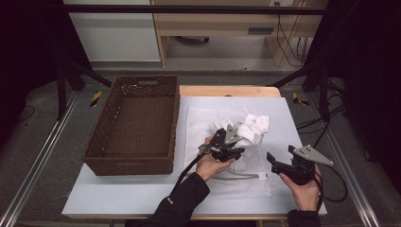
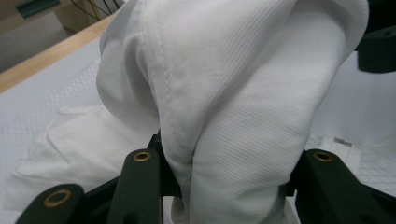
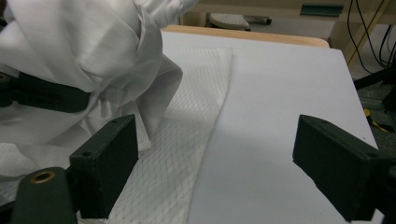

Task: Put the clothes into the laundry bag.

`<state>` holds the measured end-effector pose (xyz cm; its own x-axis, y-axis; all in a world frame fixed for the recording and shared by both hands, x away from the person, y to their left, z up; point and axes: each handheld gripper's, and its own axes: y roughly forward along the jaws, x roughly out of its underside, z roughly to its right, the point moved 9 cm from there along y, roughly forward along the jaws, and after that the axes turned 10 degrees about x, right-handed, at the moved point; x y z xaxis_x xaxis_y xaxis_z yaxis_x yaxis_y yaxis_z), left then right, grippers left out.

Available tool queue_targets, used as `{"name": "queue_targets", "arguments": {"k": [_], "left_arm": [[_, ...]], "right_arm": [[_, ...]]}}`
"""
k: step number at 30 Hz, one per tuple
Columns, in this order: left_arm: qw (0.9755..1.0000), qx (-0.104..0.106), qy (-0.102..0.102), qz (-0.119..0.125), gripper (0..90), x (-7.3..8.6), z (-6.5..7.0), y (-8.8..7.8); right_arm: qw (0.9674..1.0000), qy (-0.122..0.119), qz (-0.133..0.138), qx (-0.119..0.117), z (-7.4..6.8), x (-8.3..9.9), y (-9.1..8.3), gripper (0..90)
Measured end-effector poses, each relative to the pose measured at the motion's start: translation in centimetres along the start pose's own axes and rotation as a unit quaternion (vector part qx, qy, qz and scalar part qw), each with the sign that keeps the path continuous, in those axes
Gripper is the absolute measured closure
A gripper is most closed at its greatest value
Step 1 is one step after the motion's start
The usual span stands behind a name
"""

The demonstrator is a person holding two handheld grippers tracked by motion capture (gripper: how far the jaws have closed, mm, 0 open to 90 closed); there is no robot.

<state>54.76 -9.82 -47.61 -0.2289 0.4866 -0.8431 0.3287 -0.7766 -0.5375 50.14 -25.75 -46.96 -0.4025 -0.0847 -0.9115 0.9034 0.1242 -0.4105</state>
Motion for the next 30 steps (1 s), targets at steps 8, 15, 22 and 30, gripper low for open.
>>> {"name": "queue_targets", "arguments": {"k": [8, 15, 22, 30], "left_arm": [[0.9980, -0.007, -0.036, -0.051, 44.4, 3.0, -1.2, 1.9], [0.9972, 0.001, -0.049, -0.057, 25.3, 2.9, -0.9, 0.7], [0.9996, -0.002, -0.026, -0.004, 19.5, 0.3, 0.3, -4.8], [0.9996, -0.010, -0.025, 0.002, 31.9, 2.2, 1.5, -9.7]], "right_arm": [[0.9997, 0.012, -0.019, -0.010, -0.4, 0.4, 0.1, 15.2], [0.9991, 0.027, -0.030, -0.016, -0.9, 0.7, 0.6, 11.5], [0.9992, 0.025, -0.013, -0.028, -1.5, 0.0, 0.1, 11.3], [0.9980, 0.004, -0.014, -0.062, -4.7, -0.7, 0.2, 10.0]]}}
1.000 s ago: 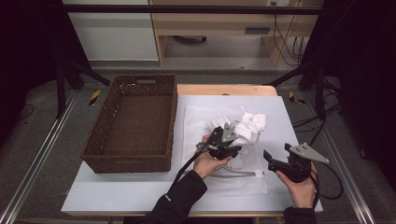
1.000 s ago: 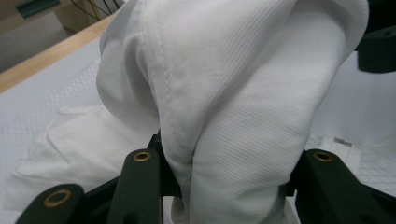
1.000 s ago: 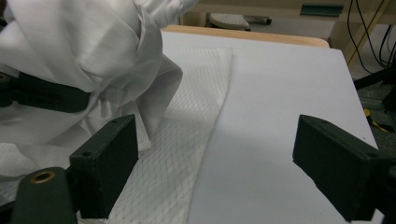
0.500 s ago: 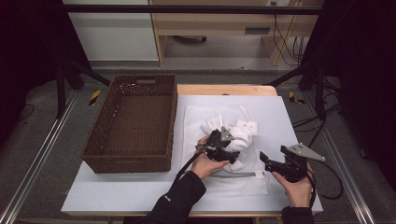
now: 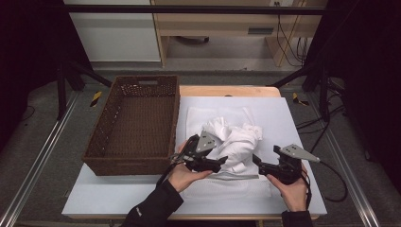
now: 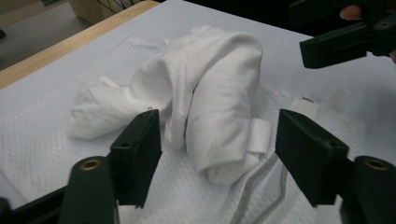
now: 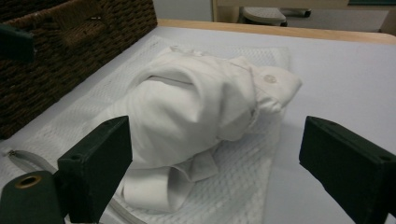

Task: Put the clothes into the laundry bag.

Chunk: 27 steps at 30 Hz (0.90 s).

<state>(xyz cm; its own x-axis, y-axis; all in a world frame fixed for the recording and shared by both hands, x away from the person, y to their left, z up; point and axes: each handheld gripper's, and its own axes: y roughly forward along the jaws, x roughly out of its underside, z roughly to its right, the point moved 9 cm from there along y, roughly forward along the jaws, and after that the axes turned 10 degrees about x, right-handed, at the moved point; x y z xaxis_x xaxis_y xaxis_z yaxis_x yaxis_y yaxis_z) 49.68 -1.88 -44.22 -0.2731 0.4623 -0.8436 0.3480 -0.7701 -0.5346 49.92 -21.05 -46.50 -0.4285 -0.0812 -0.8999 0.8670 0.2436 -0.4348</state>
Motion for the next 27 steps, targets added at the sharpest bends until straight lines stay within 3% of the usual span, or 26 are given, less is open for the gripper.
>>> {"name": "queue_targets", "arguments": {"k": [2, 5, 9, 15, 17, 23, 27], "left_arm": [[0.9998, 0.012, -0.015, 0.009, 37.9, 0.9, 0.3, -0.7], [0.9997, 0.004, -0.021, 0.012, 48.8, 2.5, 0.3, -1.8], [0.9998, -0.010, -0.016, -0.011, 57.1, 4.6, 0.3, -2.8], [0.9990, -0.025, 0.005, -0.037, 53.0, 8.2, 0.8, -3.2], [0.9991, -0.025, 0.006, -0.034, 53.5, 9.0, 1.1, -3.1], [0.9992, -0.019, -0.010, -0.032, 54.8, 10.4, 0.7, -2.1], [0.9981, -0.022, -0.027, -0.051, 64.6, 11.2, 0.4, -1.5]], "right_arm": [[1.0000, -0.001, -0.003, -0.005, -0.6, 0.0, 0.3, 9.0], [1.0000, -0.004, -0.009, -0.001, -1.0, 0.1, 0.7, 7.1], [0.9998, 0.014, -0.012, 0.009, -1.1, 0.2, 1.2, 4.2], [0.9991, 0.016, -0.036, 0.016, -1.8, 1.3, 2.3, 3.9], [0.9990, 0.013, -0.043, 0.011, -2.3, 1.7, 2.7, 3.8], [0.9975, 0.024, -0.061, 0.024, -3.6, 2.3, 4.6, 3.2], [0.9969, 0.039, -0.065, 0.021, -4.6, 2.4, 5.8, 1.6]]}}
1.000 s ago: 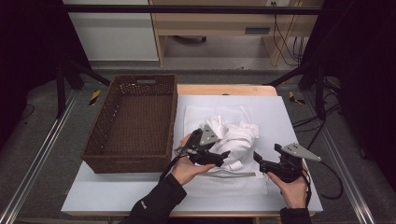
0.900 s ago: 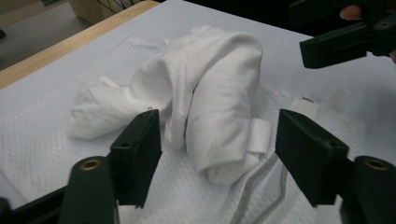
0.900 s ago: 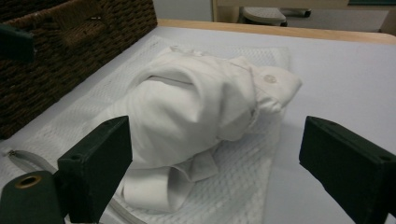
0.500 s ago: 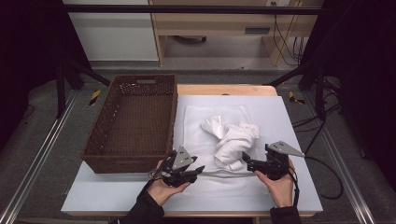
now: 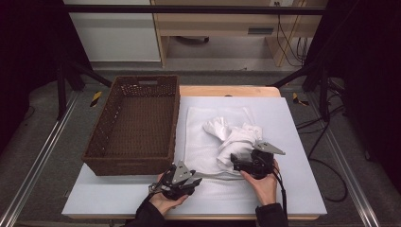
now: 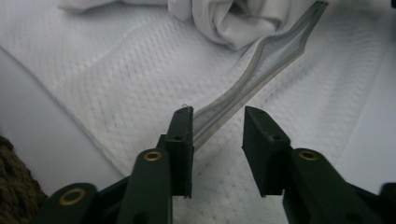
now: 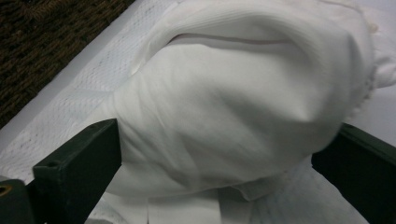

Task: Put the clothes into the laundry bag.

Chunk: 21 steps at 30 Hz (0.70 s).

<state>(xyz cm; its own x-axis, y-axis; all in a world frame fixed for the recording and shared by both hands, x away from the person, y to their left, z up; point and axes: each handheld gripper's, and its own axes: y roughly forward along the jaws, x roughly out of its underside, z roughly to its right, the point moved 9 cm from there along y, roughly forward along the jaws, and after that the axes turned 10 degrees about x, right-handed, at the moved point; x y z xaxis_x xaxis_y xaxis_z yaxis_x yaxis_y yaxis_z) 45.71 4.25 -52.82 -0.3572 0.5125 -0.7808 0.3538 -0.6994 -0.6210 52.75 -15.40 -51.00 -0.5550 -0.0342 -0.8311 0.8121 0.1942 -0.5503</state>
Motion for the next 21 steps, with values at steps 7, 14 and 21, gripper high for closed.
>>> {"name": "queue_targets", "arguments": {"k": [7, 14, 21], "left_arm": [[0.9998, 0.003, -0.005, -0.018, 82.9, 1.0, 0.2, 1.2], [0.9998, 0.002, -0.005, -0.022, 87.8, 1.0, 0.2, 1.2], [0.9997, 0.005, -0.006, -0.023, 89.9, 1.0, 0.1, 1.2]], "right_arm": [[0.9996, 0.012, -0.022, -0.016, -0.9, 0.9, 1.8, 1.6], [0.9981, -0.012, -0.032, -0.050, -2.5, 2.0, 2.7, 29.3], [0.9986, -0.013, -0.033, -0.040, -1.6, 1.7, 1.7, 65.8]]}}
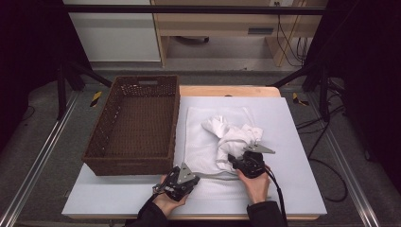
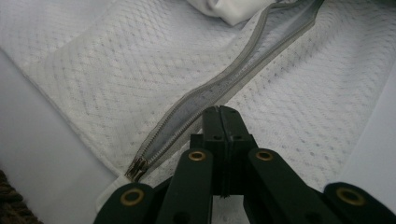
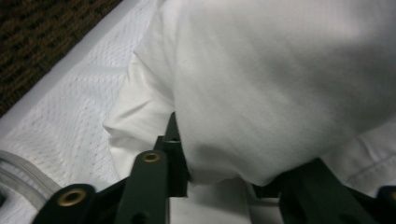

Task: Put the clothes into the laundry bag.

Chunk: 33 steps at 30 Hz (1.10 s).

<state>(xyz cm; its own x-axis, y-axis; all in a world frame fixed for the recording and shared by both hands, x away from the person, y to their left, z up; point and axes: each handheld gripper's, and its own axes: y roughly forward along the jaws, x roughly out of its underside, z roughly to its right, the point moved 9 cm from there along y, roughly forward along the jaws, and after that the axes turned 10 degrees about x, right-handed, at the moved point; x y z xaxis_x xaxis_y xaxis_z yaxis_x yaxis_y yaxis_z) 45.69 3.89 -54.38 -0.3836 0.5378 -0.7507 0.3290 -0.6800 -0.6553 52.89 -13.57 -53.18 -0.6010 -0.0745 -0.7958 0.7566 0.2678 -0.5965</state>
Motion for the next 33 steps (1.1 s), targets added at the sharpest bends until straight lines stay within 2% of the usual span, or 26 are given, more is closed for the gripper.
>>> {"name": "queue_targets", "arguments": {"k": [1, 2, 10, 14, 17, 20, 23, 25, 28, 31, 33], "left_arm": [[1.0000, 0.000, 0.000, 0.000, 89.9, 0.0, 0.0, 0.0], [1.0000, 0.001, 0.000, 0.000, 89.9, 0.0, 0.0, 0.0], [1.0000, 0.003, 0.000, -0.002, 89.9, 0.0, 0.0, 0.0], [1.0000, 0.003, 0.000, -0.003, 89.9, 0.0, 0.0, 0.0], [1.0000, 0.004, -0.001, -0.004, 90.0, 0.0, -0.1, 0.0], [1.0000, 0.003, -0.003, -0.004, 90.0, 0.0, -0.1, -0.1], [1.0000, 0.006, -0.003, -0.004, 90.0, 0.0, -0.1, -0.1], [1.0000, 0.006, -0.004, -0.005, 90.0, 0.0, -0.1, -0.1], [1.0000, 0.004, -0.004, -0.005, 90.0, -0.1, -0.1, -0.1], [1.0000, 0.006, -0.005, -0.001, 90.0, -0.2, 0.0, -0.2], [0.9999, 0.008, -0.007, 0.001, 90.0, -0.3, -0.1, -0.3]], "right_arm": [[0.9999, 0.009, 0.007, 0.002, 0.7, -0.4, -0.8, 69.2], [0.9999, 0.009, 0.007, 0.002, 0.7, -0.4, -0.8, 69.2], [0.9992, 0.019, 0.021, 0.028, 5.6, -0.8, -4.3, 72.2], [0.9986, 0.011, 0.012, 0.050, 7.5, 0.1, -4.7, 72.2], [0.9986, 0.011, 0.003, 0.051, 8.4, 1.0, -4.2, 70.8], [0.9985, 0.001, 0.003, 0.054, 8.3, 1.3, -3.9, 63.0], [0.9982, -0.013, 0.013, 0.057, 8.1, 1.3, -4.6, 49.8], [0.9978, -0.018, 0.023, 0.059, 8.1, 1.5, -5.6, 40.3], [0.9961, -0.016, 0.046, 0.073, 8.8, 1.4, -7.7, 31.4], [0.9931, -0.011, 0.077, 0.088, 9.2, 0.4, -9.7, 25.5], [0.9913, -0.017, 0.098, 0.085, 8.5, -0.8, -10.4, 23.1]]}}
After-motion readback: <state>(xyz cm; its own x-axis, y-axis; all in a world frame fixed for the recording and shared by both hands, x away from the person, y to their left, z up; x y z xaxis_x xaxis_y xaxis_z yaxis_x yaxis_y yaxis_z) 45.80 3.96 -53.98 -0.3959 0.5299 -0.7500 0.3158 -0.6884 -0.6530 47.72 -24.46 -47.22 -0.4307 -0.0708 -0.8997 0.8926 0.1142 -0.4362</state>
